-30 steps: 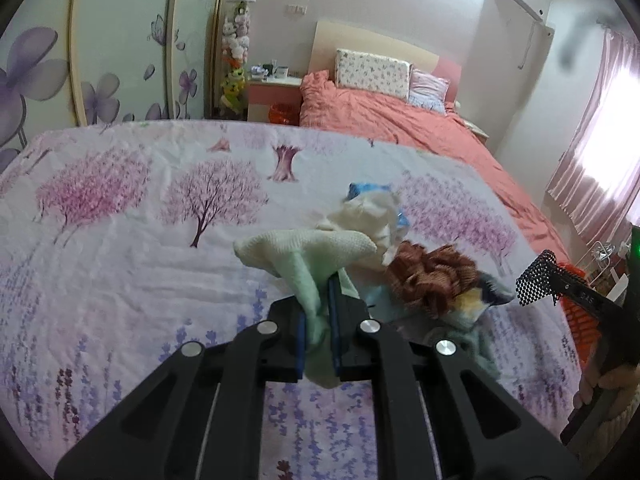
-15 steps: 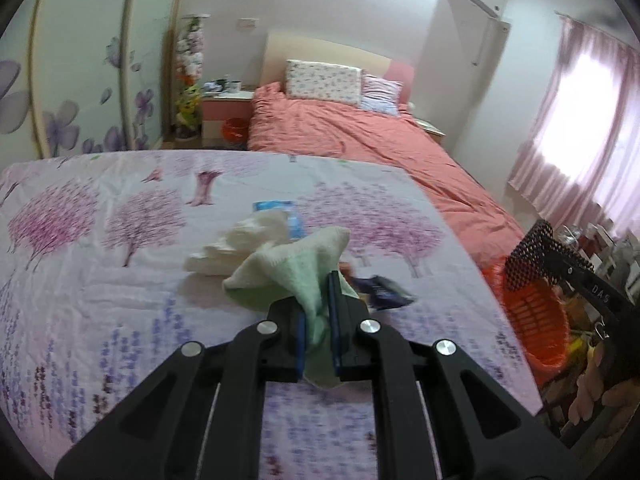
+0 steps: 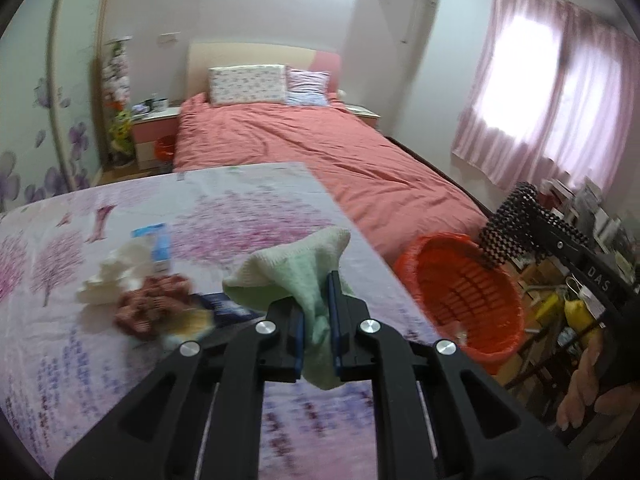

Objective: Collect trash
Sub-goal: 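Carry the towel and mesh pad over the orange basket, then open both tools over the basket to drop the towel and mesh pad, then grasp the brown checked scrunchie with the left tool while the right tool reaches the snack bag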

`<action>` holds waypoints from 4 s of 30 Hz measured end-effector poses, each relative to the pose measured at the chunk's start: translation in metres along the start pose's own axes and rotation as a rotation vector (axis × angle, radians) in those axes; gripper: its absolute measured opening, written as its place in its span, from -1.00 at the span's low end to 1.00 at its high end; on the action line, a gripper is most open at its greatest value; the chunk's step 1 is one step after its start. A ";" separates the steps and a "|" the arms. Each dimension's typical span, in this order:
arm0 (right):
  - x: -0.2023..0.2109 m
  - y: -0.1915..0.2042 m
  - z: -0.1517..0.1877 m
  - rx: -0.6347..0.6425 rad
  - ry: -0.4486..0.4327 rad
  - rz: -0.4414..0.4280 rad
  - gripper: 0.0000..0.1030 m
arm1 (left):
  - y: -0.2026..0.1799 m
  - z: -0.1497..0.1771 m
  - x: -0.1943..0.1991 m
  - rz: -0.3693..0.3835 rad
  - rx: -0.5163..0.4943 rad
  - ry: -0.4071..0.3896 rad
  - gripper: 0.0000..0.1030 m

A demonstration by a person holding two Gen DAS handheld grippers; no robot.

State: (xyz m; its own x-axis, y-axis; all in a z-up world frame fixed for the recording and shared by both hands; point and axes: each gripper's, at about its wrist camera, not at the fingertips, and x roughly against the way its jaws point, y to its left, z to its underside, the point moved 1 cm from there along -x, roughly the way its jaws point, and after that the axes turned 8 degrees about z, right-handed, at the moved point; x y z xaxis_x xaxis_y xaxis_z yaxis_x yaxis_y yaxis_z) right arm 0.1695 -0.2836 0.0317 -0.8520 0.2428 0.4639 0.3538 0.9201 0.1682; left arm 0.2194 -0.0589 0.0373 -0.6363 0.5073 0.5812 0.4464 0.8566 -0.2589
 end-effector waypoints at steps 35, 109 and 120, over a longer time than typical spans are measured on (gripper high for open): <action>-0.083 -0.133 0.023 -0.228 0.163 0.137 -0.39 | -0.152 0.022 -0.201 0.186 -0.220 0.232 -0.21; -0.055 0.164 0.106 0.284 0.329 -0.173 0.04 | 0.164 0.022 0.017 -0.231 0.185 -0.042 -0.35; -0.049 0.226 0.110 0.300 0.322 -0.212 0.05 | 0.203 0.029 0.075 -0.310 0.222 -0.111 -0.34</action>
State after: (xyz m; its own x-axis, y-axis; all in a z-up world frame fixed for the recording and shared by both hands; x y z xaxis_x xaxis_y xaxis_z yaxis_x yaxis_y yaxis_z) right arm 0.2485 -0.0536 -0.0484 -0.7141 -0.0237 0.6996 0.0180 0.9985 0.0522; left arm 0.2443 0.1561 0.0062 -0.7889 0.2180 0.5745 0.0834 0.9643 -0.2514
